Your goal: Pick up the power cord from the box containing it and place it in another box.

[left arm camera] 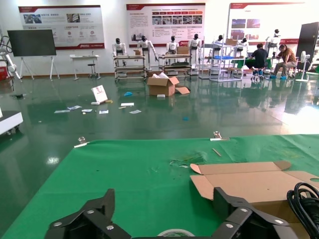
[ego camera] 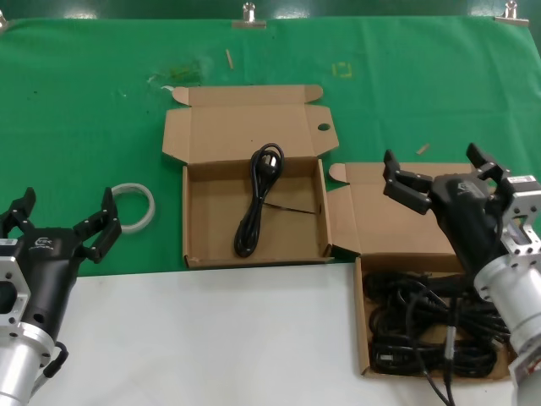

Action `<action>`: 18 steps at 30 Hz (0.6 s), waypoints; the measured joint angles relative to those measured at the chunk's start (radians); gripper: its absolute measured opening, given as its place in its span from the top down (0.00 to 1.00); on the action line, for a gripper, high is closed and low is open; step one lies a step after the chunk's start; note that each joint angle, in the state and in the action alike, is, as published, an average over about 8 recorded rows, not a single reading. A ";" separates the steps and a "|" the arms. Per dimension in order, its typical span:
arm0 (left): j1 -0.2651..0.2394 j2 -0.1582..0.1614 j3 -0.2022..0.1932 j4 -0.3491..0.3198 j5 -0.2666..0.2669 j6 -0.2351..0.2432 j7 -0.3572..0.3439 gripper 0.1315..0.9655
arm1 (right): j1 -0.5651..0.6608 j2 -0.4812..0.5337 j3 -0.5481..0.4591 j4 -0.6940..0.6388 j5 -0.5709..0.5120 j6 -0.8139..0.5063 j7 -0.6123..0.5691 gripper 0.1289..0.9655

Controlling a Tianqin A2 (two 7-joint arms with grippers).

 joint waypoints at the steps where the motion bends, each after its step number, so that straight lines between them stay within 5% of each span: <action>1: 0.000 0.000 0.000 0.000 0.000 0.000 0.000 0.43 | -0.008 0.003 0.001 0.008 -0.010 0.006 0.007 0.00; 18: 0.000 0.000 0.000 0.000 0.000 0.000 0.000 0.10 | -0.140 0.051 0.018 0.143 -0.174 0.104 0.120 0.00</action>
